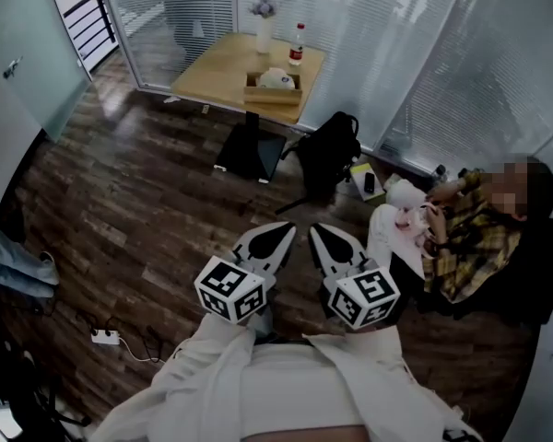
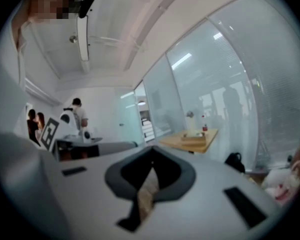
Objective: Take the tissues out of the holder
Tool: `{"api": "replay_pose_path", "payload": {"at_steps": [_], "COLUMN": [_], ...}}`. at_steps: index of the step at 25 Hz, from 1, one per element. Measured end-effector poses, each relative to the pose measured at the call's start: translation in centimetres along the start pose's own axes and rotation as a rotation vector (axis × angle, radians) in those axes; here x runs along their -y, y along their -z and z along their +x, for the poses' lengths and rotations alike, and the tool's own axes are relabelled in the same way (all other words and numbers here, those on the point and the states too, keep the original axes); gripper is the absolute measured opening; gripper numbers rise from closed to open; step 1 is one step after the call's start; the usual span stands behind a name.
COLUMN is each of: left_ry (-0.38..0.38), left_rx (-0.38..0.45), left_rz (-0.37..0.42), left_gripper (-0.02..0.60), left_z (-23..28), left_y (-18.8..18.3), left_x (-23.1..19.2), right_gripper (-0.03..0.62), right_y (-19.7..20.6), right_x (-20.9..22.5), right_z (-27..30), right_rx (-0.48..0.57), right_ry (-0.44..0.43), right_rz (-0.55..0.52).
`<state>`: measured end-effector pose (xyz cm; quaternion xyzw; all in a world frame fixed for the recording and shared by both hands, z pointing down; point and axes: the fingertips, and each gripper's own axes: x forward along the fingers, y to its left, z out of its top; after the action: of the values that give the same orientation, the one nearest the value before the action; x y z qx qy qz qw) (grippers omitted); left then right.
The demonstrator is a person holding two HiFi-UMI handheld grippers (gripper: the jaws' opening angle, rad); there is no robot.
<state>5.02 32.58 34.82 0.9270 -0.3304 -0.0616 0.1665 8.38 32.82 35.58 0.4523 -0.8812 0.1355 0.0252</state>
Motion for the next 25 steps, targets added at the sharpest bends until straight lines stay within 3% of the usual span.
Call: {"api": "replay_pose_path", "payload": {"at_steps": [5, 12, 25], "left_ry": [0.002, 0.043, 0.007], "left_rx": [-0.023, -0.068, -0.099], "left_rz": [0.008, 0.043, -0.015], "left_gripper": [0.006, 0.006, 0.006], "left_z": [2.7, 5.2, 8.4], "left_y": [-2.0, -3.0, -3.6], "left_x": [-4.5, -9.2, -16.3], "right_gripper": [0.011, 0.011, 0.011], "right_y": [-1.8, -2.7, -3.5], "right_x": [1.2, 3.3, 7.2], "right_z": [5.5, 11.0, 16.0], "right_rx": [-0.003, 0.011, -0.007], "right_ry": [-0.017, 0.033, 0.054], "right_rz": [0.003, -0.003, 0.058]}}
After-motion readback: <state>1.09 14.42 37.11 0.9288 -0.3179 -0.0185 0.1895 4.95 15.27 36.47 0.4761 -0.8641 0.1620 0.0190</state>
